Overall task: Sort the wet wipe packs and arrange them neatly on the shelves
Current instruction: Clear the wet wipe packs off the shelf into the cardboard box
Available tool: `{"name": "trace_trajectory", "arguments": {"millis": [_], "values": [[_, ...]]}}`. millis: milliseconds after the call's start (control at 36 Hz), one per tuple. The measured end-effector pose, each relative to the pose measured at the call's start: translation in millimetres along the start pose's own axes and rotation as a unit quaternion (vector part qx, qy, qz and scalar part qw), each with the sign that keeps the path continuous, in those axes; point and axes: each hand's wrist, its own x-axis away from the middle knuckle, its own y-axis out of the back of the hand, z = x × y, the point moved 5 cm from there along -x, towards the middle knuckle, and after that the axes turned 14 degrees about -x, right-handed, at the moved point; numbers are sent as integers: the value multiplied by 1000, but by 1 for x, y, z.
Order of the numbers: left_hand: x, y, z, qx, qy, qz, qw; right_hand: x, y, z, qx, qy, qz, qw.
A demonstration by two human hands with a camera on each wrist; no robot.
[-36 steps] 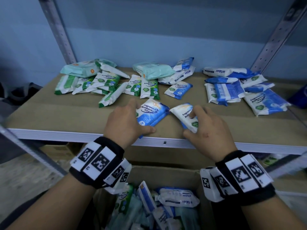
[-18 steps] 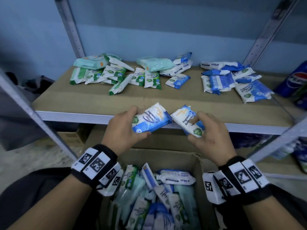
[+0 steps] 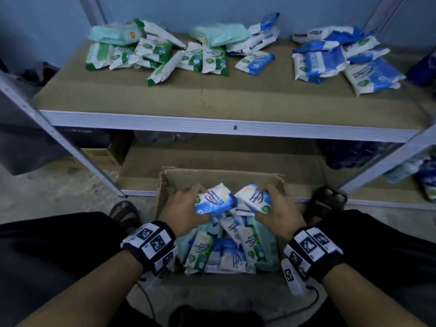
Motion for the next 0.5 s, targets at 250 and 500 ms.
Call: {"name": "trace_trajectory", "arguments": {"millis": [250,500], "values": [[-1,-78,17,-55,23,162,985,-9,-52,-78,153,-100,141,973],[-26,-119,26,-48,26,208,976,-28,-74,-104,183,-137,163,960]]}}
